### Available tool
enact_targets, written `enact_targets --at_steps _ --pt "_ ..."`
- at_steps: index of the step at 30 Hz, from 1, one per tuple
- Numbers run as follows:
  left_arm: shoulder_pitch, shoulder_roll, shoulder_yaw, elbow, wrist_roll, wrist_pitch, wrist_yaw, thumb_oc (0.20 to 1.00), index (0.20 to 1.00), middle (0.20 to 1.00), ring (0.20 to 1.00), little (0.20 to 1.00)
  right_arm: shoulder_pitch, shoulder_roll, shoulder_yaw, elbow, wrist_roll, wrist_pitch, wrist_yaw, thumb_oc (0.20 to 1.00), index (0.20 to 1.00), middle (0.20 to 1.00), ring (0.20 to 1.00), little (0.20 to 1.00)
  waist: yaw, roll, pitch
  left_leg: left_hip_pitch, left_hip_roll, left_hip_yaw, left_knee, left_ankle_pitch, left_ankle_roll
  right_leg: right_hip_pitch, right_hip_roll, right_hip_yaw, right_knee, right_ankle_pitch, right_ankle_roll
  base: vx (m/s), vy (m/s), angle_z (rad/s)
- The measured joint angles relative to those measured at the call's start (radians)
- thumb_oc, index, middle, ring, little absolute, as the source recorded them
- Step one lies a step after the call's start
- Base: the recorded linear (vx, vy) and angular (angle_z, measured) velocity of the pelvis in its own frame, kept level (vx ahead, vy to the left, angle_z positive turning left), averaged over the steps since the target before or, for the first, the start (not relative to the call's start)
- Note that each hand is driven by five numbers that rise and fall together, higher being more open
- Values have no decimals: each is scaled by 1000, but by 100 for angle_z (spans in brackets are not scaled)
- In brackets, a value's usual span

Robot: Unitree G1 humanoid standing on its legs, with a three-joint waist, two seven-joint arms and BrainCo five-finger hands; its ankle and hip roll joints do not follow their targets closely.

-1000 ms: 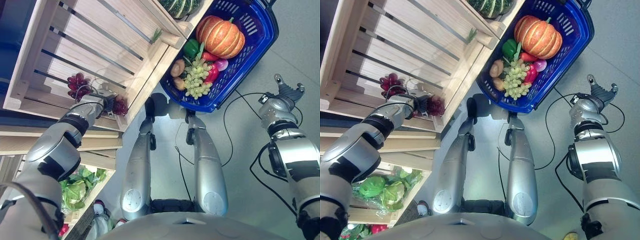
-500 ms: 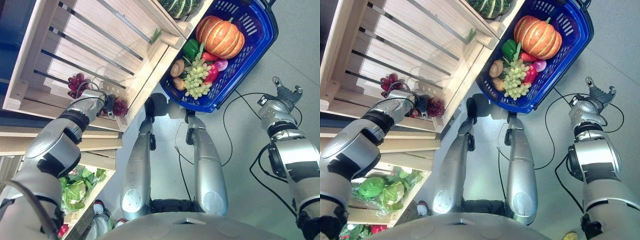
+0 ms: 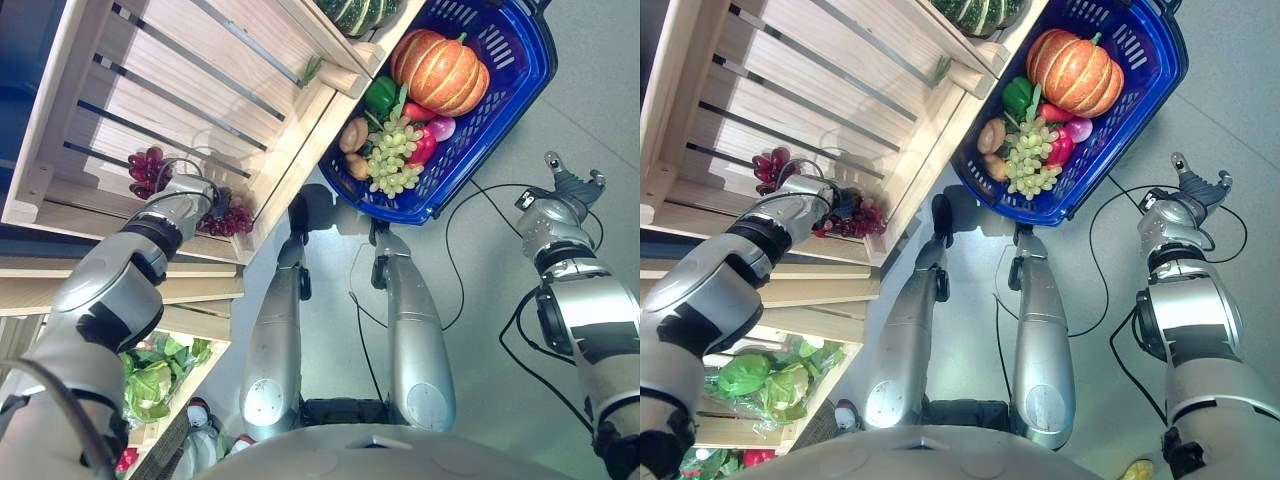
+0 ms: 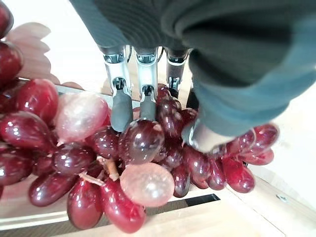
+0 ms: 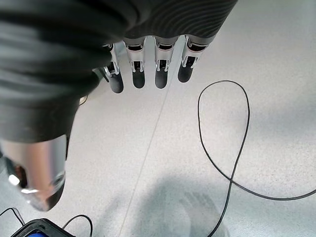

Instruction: Pick up fruits and vegetables into the basket

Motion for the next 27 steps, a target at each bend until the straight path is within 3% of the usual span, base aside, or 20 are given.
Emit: enact_targets --at_steps 9,14,16,20,27 --pt "0 0 1 0 7 -1 0 200 200 200 200 200 1 0 0 -5 0 0 -1 1000 1000 1000 1000 1000 -1 0 0 -9 0 -3 15 -4 1 -1 -1 -1 0 1 -1 0 0 0" --pt "0 1 3 2 -87 6 4 200 200 200 200 200 3 0 0 -5 0 0 -2 1000 1000 1000 1000 1000 1 0 0 -9 -1 -2 17 -4 1 0 -1 0 1 1 -2 0 0 0" --pt "17 3 89 6 -274 39 13 200 200 200 200 200 3 0 -1 -7 0 0 -6 1000 1000 1000 1000 1000 4 0 0 -8 -1 -1 18 -4 1 0 -1 1 3 4 -5 0 0 0" --pt "62 18 205 7 -538 37 58 200 200 200 200 200 9 0 -3 -9 -1 1 -8 1000 1000 1000 1000 1000 8 0 0 2 -1 0 17 -4 2 9 -2 3 2 4 -6 1 29 -1" --pt "200 29 465 -44 -1129 -37 39 200 200 200 200 200 44 0 -26 -52 -44 2 -18 1000 1000 1000 1000 1000 17 0 0 19 -3 11 15 -6 5 18 -2 18 1 5 -4 18 62 -4"
